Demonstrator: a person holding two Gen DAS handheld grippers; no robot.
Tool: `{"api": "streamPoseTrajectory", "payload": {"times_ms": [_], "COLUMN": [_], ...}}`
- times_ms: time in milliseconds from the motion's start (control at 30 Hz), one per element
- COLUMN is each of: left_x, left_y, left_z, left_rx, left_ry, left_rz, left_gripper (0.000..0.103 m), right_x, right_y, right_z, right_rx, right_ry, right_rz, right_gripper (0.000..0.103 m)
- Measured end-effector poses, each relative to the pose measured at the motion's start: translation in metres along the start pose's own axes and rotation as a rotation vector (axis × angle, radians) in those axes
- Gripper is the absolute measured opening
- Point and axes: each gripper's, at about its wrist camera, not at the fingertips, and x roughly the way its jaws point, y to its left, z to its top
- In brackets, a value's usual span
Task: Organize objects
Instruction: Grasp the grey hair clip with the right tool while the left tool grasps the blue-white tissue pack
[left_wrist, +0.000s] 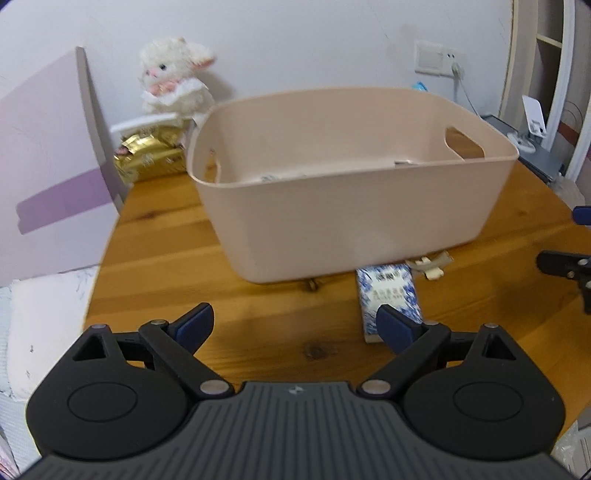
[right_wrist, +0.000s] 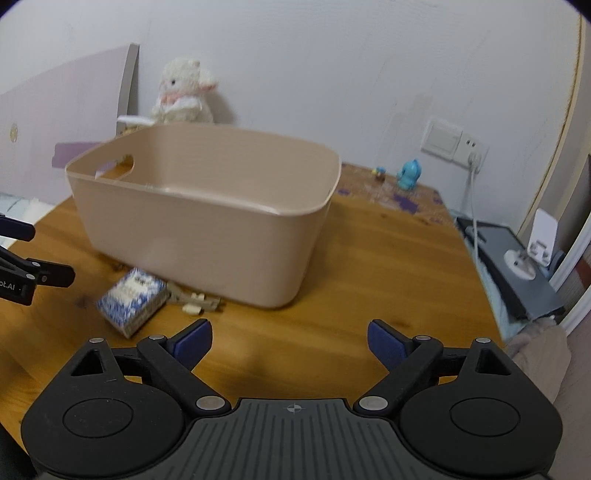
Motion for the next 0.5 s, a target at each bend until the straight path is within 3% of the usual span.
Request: {"api": "streamPoseTrajectory", "payload": {"times_ms": [333,500], "left_x": [0.024,0.043], "left_y": [-0.023,-0.031], "left_z": [-0.002,0.0], "left_rx": [0.022,0.017], "left_ry": [0.043,0.062], "left_rz": [-0.086,-0.086], "left_gripper": [0.095,0.095], "right_x": [0.028,0.035], "right_y": [0.006,0.005], "right_z": [-0.017,-0.019], "right_rx": [0.009,0.026], "right_ry": [0.072,0.081], "right_rz": [0.025,0.037], "right_gripper": [0.092,0.093]}}
